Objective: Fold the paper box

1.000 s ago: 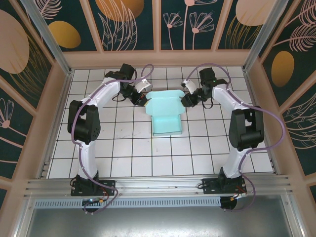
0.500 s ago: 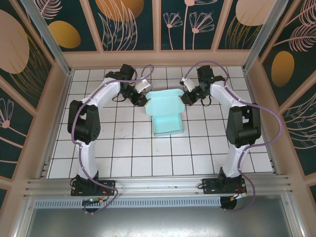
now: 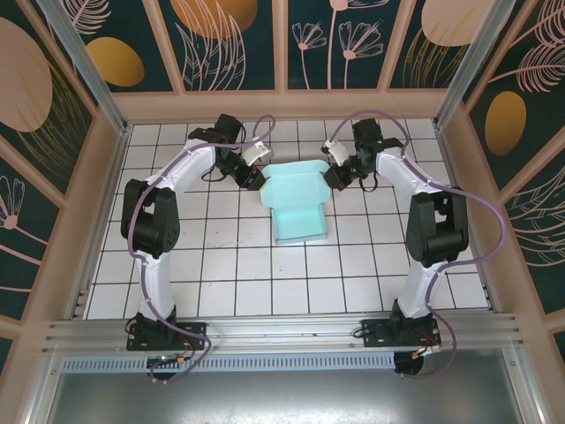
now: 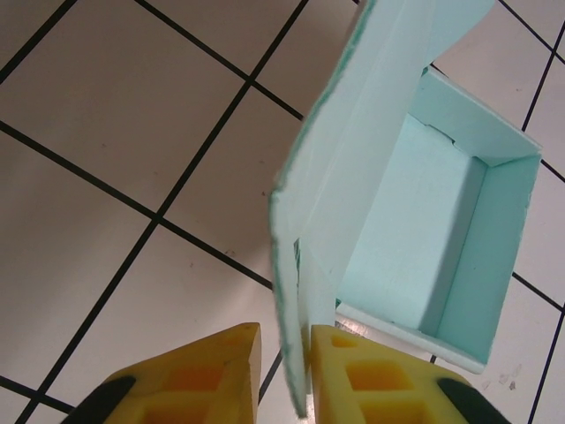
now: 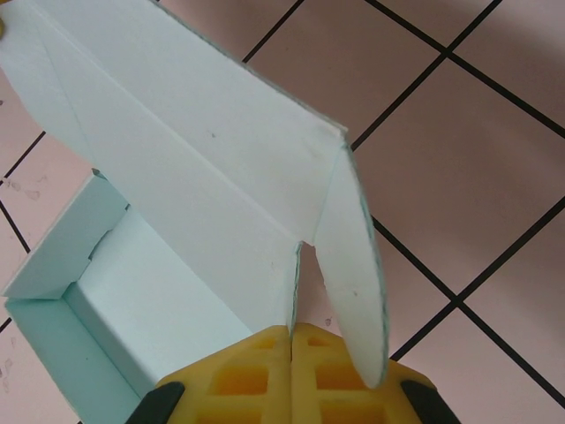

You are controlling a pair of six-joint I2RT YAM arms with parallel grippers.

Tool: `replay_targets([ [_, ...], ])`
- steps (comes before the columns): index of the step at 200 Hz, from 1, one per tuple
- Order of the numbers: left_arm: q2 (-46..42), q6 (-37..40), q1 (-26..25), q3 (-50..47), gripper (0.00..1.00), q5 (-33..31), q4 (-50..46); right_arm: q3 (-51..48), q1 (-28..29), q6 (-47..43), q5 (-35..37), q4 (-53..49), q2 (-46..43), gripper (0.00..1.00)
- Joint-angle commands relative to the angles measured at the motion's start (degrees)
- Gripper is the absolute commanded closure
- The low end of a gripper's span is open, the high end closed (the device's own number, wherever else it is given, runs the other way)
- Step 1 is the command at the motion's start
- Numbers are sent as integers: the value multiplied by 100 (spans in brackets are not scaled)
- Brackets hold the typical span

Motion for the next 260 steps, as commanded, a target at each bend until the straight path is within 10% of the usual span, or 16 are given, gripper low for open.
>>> replay_targets([
  [1,14,-23,-39,144,78,81,19,-97,87,53,37,38,-223,100],
  [129,-137,-263,-62,-87,100,136,388,-810,137,982,526,1197,-902,100],
  [260,-1344,-2910,-449,-1968,100,-868,4315,-3361,1356,4005,3812,4957,-2390,100],
])
